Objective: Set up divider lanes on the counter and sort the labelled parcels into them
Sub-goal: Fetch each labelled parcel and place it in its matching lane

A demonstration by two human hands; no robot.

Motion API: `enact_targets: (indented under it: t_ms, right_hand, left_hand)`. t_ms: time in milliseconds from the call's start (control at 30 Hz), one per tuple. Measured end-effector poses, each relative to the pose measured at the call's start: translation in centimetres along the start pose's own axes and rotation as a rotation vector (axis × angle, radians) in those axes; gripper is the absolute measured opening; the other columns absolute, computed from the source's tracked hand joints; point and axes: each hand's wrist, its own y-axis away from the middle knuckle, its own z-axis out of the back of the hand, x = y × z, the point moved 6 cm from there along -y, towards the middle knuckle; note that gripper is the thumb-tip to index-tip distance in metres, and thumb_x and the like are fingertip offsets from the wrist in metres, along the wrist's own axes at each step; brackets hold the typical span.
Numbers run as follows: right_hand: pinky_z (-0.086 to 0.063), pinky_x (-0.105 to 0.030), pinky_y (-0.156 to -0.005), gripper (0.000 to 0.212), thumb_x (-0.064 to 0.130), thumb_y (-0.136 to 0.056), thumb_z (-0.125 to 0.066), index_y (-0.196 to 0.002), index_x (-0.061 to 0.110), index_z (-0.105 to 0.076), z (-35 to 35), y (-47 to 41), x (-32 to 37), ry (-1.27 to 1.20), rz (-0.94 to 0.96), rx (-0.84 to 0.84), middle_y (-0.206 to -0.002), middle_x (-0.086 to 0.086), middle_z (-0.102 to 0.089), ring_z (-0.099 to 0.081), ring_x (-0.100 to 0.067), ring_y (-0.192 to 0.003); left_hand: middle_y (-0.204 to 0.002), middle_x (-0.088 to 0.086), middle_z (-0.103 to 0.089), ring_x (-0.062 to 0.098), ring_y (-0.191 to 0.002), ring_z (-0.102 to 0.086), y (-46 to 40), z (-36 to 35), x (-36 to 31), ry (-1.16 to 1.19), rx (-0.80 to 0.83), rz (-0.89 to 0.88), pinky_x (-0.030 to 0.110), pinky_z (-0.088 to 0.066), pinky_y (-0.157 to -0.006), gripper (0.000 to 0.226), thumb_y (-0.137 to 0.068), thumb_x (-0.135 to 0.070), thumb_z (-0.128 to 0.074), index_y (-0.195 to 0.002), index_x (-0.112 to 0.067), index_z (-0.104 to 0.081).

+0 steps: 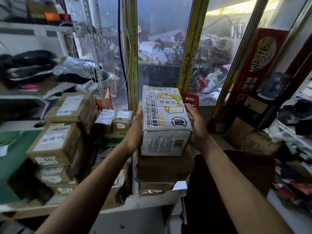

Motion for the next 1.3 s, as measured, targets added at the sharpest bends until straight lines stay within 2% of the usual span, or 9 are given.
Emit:
enact_targets:
  t_ms: [100,200,300,433,567,700,900,1067,1300]
  right_hand:
    - [-0.052,-0.052,-0.101,0.047,0.043,-0.089,-0.074,-0.125,0.015,-0.066,2.2,0.0,1.0,0.129,0.083,-0.235,-0.121,-0.011,-0.072,-0.069,-0.029,-0.114]
    - [-0.058,-0.033,-0.078,0.005,0.019,-0.096,-0.066,-0.1,0.02,-0.07,3.6,0.4,2.5,0.252,0.197,-0.436,-0.095,-0.003,-0.073,-0.071,-0.019,-0.091]
    - [-0.052,-0.022,-0.067,0.009,0.014,-0.099,-0.061,-0.098,0.018,-0.07,2.7,1.2,4.4,0.369,0.339,-0.462,-0.085,-0.002,-0.069,-0.064,-0.011,-0.076]
    - [-0.051,-0.018,-0.066,0.01,0.012,-0.098,-0.061,-0.1,0.017,-0.069,-2.6,2.7,7.7,0.579,0.536,-0.324,-0.081,0.0,-0.067,-0.062,-0.005,-0.07]
    - [-0.054,-0.025,-0.067,0.012,0.02,-0.095,-0.061,-0.094,0.03,-0.067,-11.1,4.3,8.6,0.76,0.662,-0.151,-0.08,0.004,-0.068,-0.065,-0.012,-0.073]
    - [-0.05,-0.014,-0.07,0.008,0.023,-0.097,-0.063,-0.101,0.024,-0.069,-21.6,5.5,4.4,0.888,0.661,0.036,-0.085,0.013,-0.068,-0.065,0.0,-0.078]
    - [-0.054,-0.04,-0.094,0.032,0.034,-0.098,-0.059,-0.128,0.023,-0.063,-41.9,8.1,-6.9,0.999,0.58,0.305,-0.125,0.003,-0.063,-0.063,-0.011,-0.105]
    - [-0.036,-0.038,-0.109,0.046,0.033,-0.098,-0.056,-0.141,0.018,-0.055,-58.9,13.2,-17.9,1.197,0.657,0.486,-0.141,-0.004,-0.057,-0.048,-0.024,-0.131]
    - [-0.023,-0.039,-0.118,0.051,0.033,-0.1,-0.044,-0.149,0.022,-0.043,-70.1,13.9,-34.6,1.703,0.511,0.753,-0.15,-0.002,-0.044,-0.037,-0.022,-0.14]
  left_hand:
    - [-0.119,-0.011,-0.073,0.007,-0.114,-0.067,0.5,0.4,-0.1,-0.025,-0.029,0.02,0.035,-0.053,-0.101,0.047,-0.114,-0.037,-0.014,-0.125,-0.03,-0.059]
    - [-0.123,0.0,-0.072,0.02,-0.116,-0.068,0.6,1.5,0.4,-0.044,-0.095,0.094,0.051,-0.05,-0.101,0.049,-0.109,-0.053,-0.026,-0.126,-0.027,-0.064]
    - [-0.12,-0.001,-0.071,0.018,-0.113,-0.066,1.6,4.1,1.6,-0.084,-0.308,0.179,0.05,-0.051,-0.102,0.04,-0.103,-0.052,-0.044,-0.127,-0.026,-0.062]
    - [-0.109,0.0,-0.073,0.02,-0.106,-0.069,3.8,6.9,1.1,-0.115,-0.396,0.17,0.042,-0.057,-0.094,0.015,-0.104,-0.03,-0.052,-0.111,-0.026,-0.066]
    - [-0.103,0.001,-0.074,0.016,-0.095,-0.073,7.5,10.9,-0.3,-0.219,-0.45,0.129,0.042,-0.062,-0.085,0.021,-0.103,-0.031,-0.055,-0.116,-0.02,-0.067]
    - [-0.1,-0.006,-0.072,0.006,-0.087,-0.068,12.9,17.8,-3.1,-0.586,-0.552,0.074,0.017,-0.057,-0.067,0.021,-0.101,-0.032,-0.059,-0.114,-0.018,-0.069]
    - [-0.118,0.0,-0.07,0.021,-0.105,-0.065,26.8,34.5,-6.7,-0.981,-0.778,0.041,0.038,-0.054,-0.09,0.029,-0.096,-0.035,-0.063,-0.122,-0.023,-0.069]
    - [-0.136,0.008,-0.061,0.029,-0.125,-0.052,41.5,48.3,-5.2,-1.166,-0.908,0.238,0.043,-0.046,-0.103,0.039,-0.103,-0.032,-0.051,-0.14,-0.023,-0.06]
    - [-0.153,0.011,-0.043,0.031,-0.142,-0.036,50.2,61.2,0.4,-1.313,-0.758,0.667,0.044,-0.035,-0.116,0.052,-0.102,-0.041,-0.049,-0.152,-0.029,-0.044]
